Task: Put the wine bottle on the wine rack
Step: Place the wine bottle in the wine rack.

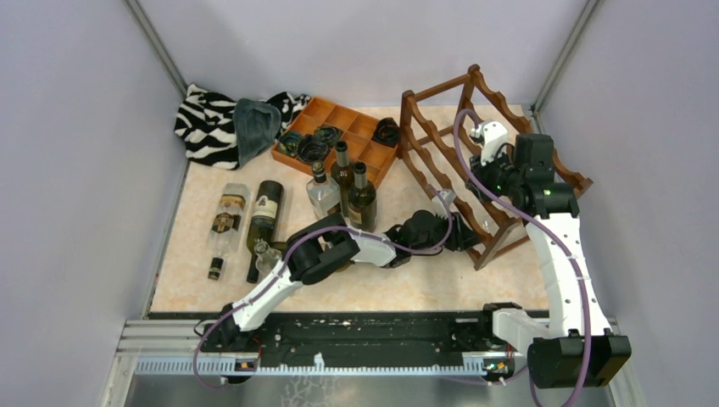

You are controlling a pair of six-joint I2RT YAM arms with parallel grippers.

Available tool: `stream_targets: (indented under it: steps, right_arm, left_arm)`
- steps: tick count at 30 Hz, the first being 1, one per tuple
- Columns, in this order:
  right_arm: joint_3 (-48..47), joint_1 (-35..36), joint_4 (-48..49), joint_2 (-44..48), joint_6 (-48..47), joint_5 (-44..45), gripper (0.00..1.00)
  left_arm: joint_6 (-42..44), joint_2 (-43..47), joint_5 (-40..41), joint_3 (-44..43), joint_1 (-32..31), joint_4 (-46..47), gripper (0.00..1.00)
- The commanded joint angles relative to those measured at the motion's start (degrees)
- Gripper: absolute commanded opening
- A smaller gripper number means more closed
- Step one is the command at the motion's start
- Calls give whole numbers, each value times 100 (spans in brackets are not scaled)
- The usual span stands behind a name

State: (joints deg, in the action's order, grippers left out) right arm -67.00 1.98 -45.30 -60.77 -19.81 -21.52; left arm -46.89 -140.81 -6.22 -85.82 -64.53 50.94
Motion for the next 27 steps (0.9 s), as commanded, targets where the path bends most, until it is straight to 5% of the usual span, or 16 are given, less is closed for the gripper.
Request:
stream_targets:
  steps: [1,10,27]
  right_arm:
    - [101,303,78,-86,-11,-1180,0]
    - [100,302,83,-67,-13,-1161,0]
    - [94,301,72,-62,-40,-1101,0]
  left_arm:
    - [-27,62,40,-107,-42,109,28]
    - [450,413,333,177,-113,-296,50]
    - [2588,555,1649,-168,-495,-1175,49]
